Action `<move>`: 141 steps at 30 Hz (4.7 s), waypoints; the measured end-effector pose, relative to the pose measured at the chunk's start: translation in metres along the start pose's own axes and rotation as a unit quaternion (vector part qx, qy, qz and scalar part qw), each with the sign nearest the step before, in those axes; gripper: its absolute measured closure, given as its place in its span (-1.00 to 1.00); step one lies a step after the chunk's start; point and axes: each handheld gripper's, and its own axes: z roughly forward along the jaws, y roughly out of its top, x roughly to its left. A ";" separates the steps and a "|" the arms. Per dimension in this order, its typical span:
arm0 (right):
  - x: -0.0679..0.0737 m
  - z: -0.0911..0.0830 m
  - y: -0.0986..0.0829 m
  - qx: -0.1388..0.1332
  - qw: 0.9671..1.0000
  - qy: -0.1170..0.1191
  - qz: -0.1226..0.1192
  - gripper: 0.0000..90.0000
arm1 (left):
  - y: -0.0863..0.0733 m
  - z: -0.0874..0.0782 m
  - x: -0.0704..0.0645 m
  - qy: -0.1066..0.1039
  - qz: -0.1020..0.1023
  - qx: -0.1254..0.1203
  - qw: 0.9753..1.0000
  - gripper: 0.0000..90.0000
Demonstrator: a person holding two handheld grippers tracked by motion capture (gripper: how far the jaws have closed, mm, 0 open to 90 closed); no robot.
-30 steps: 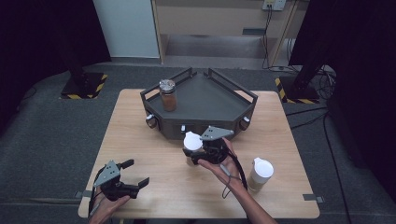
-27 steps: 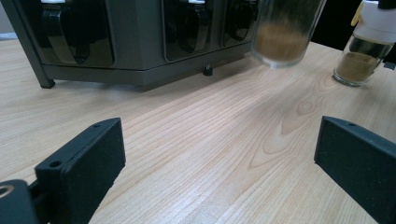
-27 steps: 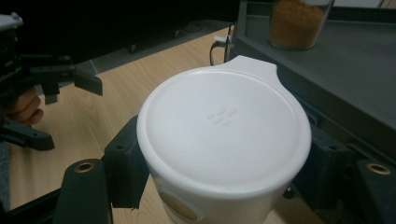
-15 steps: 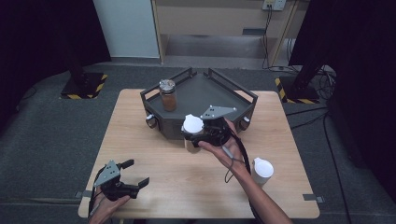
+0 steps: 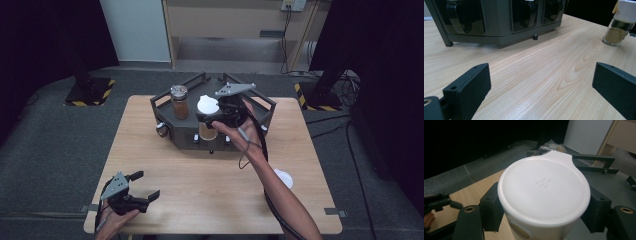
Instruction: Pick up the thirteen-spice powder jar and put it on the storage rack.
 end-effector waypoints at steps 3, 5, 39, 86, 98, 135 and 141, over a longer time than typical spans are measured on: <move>-0.007 0.005 0.008 0.003 1.000 -0.010 0.003 -0.32 | 0.000 0.000 0.000 0.000 -0.001 -0.001 1.000 -0.99; -0.010 0.008 0.013 0.006 1.000 -0.015 0.001 -0.32 | 0.000 0.000 0.000 -0.001 0.000 -0.001 1.000 -0.99; -0.044 0.081 0.014 0.032 0.994 -0.095 0.052 -0.32 | -0.001 0.002 0.001 -0.006 0.000 -0.001 1.000 -0.98; -0.026 0.041 0.027 -0.021 0.994 -0.102 0.014 -0.84 | 0.001 0.003 0.000 -0.007 0.006 0.004 1.000 -0.98; -0.013 -0.017 0.035 -0.037 0.993 -0.106 -0.020 -0.83 | 0.001 0.004 -0.001 -0.008 0.007 0.005 1.000 -0.98; 0.011 -0.156 -0.097 -0.089 0.991 -0.096 -0.031 -0.92 | 0.001 0.004 -0.002 -0.005 0.007 0.004 1.000 -0.98; 0.015 -0.173 -0.130 -0.091 0.990 -0.104 -0.021 -0.93 | 0.002 0.005 -0.003 -0.005 0.008 0.006 1.000 -0.98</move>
